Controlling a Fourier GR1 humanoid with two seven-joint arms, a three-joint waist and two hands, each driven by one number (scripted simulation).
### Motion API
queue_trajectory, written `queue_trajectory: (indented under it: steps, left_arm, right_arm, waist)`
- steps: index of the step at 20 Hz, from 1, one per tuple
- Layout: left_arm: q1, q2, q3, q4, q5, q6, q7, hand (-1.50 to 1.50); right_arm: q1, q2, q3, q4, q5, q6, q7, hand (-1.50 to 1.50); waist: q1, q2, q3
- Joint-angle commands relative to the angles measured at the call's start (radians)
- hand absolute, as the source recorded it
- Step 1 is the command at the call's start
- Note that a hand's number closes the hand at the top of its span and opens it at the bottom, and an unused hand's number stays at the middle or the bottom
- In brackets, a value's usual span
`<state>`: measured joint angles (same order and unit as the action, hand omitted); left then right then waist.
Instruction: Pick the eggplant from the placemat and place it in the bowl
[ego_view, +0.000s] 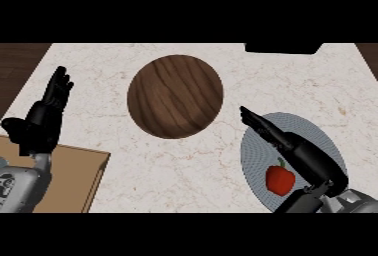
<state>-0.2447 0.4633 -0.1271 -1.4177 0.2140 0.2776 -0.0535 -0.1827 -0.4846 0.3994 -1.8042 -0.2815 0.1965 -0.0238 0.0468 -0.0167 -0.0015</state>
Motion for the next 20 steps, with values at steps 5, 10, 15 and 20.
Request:
queue_trajectory:
  steps: [5,10,15,20]
  left_arm:
    - [0.013,0.029,0.142,-0.04,0.116,-0.06,-0.037,0.0]
    - [0.018,0.007,0.142,-0.035,0.122,-0.076,-0.033,0.0]
    - [0.039,0.006,0.152,-0.063,0.111,-0.064,-0.032,0.0]
    - [0.0,0.033,0.189,-0.021,0.139,-0.107,-0.027,0.0]
  right_arm:
    - [0.159,-0.192,0.033,-0.108,0.263,0.157,-0.439,-1.5]
    - [0.08,-0.306,-0.099,-0.177,0.329,0.159,-0.368,-1.5]
    - [0.022,-0.489,-0.263,-0.211,0.261,0.284,-0.222,-1.5]
    - [-0.051,-0.663,-0.246,-0.188,0.361,0.453,-0.195,-1.5]
  waist:
    - [-0.059,0.011,0.003]
    - [-0.065,0.012,0.0]
    - [-0.058,0.011,0.0]
    - [-0.052,0.015,-0.001]
